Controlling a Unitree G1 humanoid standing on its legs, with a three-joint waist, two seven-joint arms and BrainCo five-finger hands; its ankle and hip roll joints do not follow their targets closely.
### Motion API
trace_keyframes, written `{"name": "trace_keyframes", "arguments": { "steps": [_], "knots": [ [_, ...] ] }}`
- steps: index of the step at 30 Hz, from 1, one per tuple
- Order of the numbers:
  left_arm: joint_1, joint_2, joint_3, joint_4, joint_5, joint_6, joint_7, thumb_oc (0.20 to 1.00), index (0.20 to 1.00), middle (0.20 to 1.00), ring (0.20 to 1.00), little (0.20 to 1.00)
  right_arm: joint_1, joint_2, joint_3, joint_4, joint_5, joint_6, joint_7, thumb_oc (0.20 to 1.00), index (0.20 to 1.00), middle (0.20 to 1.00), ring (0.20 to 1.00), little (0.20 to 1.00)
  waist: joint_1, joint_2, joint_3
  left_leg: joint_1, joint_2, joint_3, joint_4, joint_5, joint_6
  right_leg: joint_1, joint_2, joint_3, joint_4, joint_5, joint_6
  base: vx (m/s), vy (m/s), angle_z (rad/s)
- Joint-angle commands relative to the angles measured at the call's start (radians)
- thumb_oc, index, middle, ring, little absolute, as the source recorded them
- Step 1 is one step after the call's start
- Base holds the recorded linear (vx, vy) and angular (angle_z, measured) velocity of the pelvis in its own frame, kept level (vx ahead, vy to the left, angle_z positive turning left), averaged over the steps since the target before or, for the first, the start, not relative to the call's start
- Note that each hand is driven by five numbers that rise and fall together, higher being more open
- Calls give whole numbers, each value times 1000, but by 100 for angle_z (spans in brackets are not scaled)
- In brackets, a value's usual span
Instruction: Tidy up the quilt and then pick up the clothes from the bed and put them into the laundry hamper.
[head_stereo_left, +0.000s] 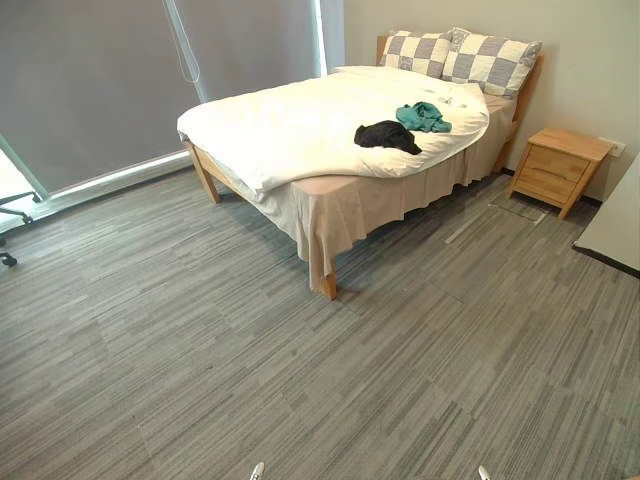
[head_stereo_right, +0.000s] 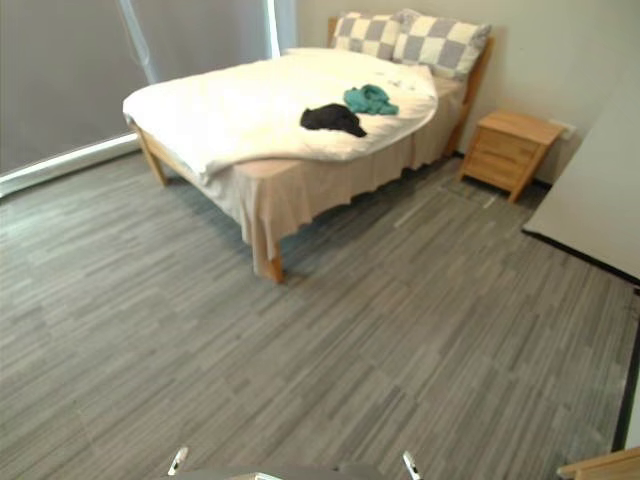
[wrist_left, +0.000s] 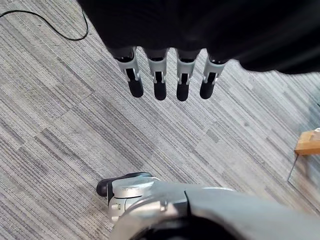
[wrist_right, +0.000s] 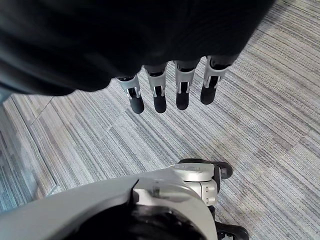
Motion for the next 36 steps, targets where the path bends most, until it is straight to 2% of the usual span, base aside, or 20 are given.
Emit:
{"name": "trace_keyframes", "arguments": {
  "steps": [1,4,8,9,11,12,14,18,21,23,24,25,26,27,28,29,31,33,34,36],
  "knots": [
    [-245,60,-124,197,156,13,92,1000,1000,1000,1000,1000,-199,-59,71,212,-97,68,-80,1000,1000,1000,1000,1000,-40,-44,130,259,72,133,-319,81,-70,250,-135,-80,-413,113,203,3,17,83],
    [-255,66,-145,204,194,14,96,1000,1000,1000,1000,1000,-212,-57,67,189,-78,61,-81,1000,1000,1000,1000,1000,-44,-48,138,261,67,125,-333,83,-63,234,-137,-76,-377,106,206,6,90,67],
    [-272,84,-144,213,201,26,93,1000,1000,1000,1000,1000,-225,-50,54,169,-45,60,-81,1000,1000,1000,1000,1000,-46,-44,171,262,66,126,-351,87,-44,124,-130,-56,-167,87,230,-35,100,-8],
    [-278,92,-148,214,217,31,95,1000,1000,1000,1000,1000,-230,-50,46,165,-37,63,-80,1000,1000,1000,1000,1000,-58,-37,199,296,64,137,-366,76,-35,43,-153,-71,-14,157,271,19,73,-11],
    [-281,101,-148,215,220,34,95,1000,1000,1000,1000,1000,-229,-49,42,165,-39,67,-81,1000,1000,1000,1000,1000,-62,-34,210,320,66,146,-372,66,-36,3,-177,-97,43,193,279,176,50,-17],
    [-282,115,-148,226,232,36,91,1000,1000,1000,1000,1000,-215,-43,33,165,-34,67,-80,1000,1000,1000,1000,1000,-82,-30,216,351,71,141,-379,40,-49,-40,-206,-152,18,192,269,446,-5,-10],
    [-282,122,-152,237,251,32,84,1000,1000,1000,1000,1000,-198,-41,22,169,-20,64,-85,1000,1000,1000,1000,1000,-109,-34,214,383,68,128,-379,8,-67,-57,-191,-169,-119,168,247,510,-69,3],
    [-283,125,-139,274,300,33,74,1000,1000,1000,1000,1000,-173,-33,-1,185,-1,66,-87,1000,1000,1000,1000,1000,-178,-12,211,482,123,136,-379,-63,-132,-145,-215,-267,-382,255,270,503,-156,11],
    [-268,117,-134,278,307,25,73,1000,1000,1000,1000,1000,-148,-42,-7,185,-4,58,-79,1000,1000,1000,1000,1000,-201,6,191,534,133,135,-379,-74,-145,-147,-227,-304,-363,262,259,479,-154,12],
    [-259,113,-129,279,298,23,75,1000,1000,1000,1000,1000,-143,-49,-1,190,-11,59,-76,1000,1000,1000,1000,1000,-203,18,187,538,153,127,-335,-41,-155,-130,-209,-313,-350,268,239,501,-219,5],
    [-258,107,-124,264,277,25,75,1000,1000,1000,1000,1000,-155,-67,11,197,-24,59,-75,1000,1000,1000,1000,1000,-197,47,188,489,199,125,-142,105,-192,-80,-149,-326,-345,238,190,279,-198,3],
    [-258,107,-123,264,277,25,75,1000,1000,1000,1000,1000,-155,-67,11,197,-24,59,-75,1000,1000,1000,1000,1000,-201,45,186,484,197,120,-143,109,-193,-82,-153,-328,-345,238,189,587,-469,-1],
    [-271,112,-113,224,215,29,87,1000,1000,1000,1000,1000,-176,-79,30,197,-38,65,-83,1000,1000,1000,1000,1000,-162,26,207,343,218,73,170,290,-210,8,-115,-332,-365,199,129,289,-287,-11],
    [-271,113,-113,224,215,29,87,1000,1000,1000,1000,1000,-176,-78,30,197,-38,65,-83,1000,1000,1000,1000,1000,-167,21,205,337,213,68,171,294,-210,5,-121,-335,-365,200,129,452,-387,-33],
    [-280,114,-105,202,179,27,98,1000,1000,1000,1000,1000,-185,-87,39,186,-43,67,-88,1000,1000,1000,1000,1000,-144,2,221,285,197,40,276,326,-196,46,-116,-324,-375,186,107,507,-287,-113],
    [-302,109,-96,175,116,21,130,1000,1000,1000,1000,1000,-231,-108,50,159,-38,68,-104,1000,1000,1000,1000,1000,-84,-54,258,132,137,17,440,225,-145,134,-119,-263,-402,151,94,507,-281,-119],
    [-307,102,-95,167,97,14,139,1000,1000,1000,1000,1000,-247,-111,59,153,-41,66,-107,1000,1000,1000,1000,1000,-55,-66,262,80,120,23,442,189,-132,169,-118,-236,-411,125,96,549,-86,-54],
    [-292,84,-87,153,58,1,153,1000,1000,1000,1000,1000,-266,-119,74,135,-40,58,-118,1000,1000,1000,1000,1000,16,-55,258,-52,106,64,247,156,-115,260,-103,-171,-427,61,116,901,113,-50],
    [-284,79,-89,156,66,2,147,1000,1000,1000,1000,1000,-279,-124,76,131,-37,49,-124,1000,1000,1000,1000,1000,42,-29,234,-76,121,128,-48,188,-104,309,-90,-166,-427,19,138,656,146,-109],
    [-279,78,-88,165,77,8,142,1000,1000,1000,1000,1000,-280,-125,76,129,-41,46,-125,1000,1000,1000,1000,1000,58,-21,225,-70,131,180,-164,235,-113,345,-82,-171,-427,-8,149,525,105,-61]
  ]
}}
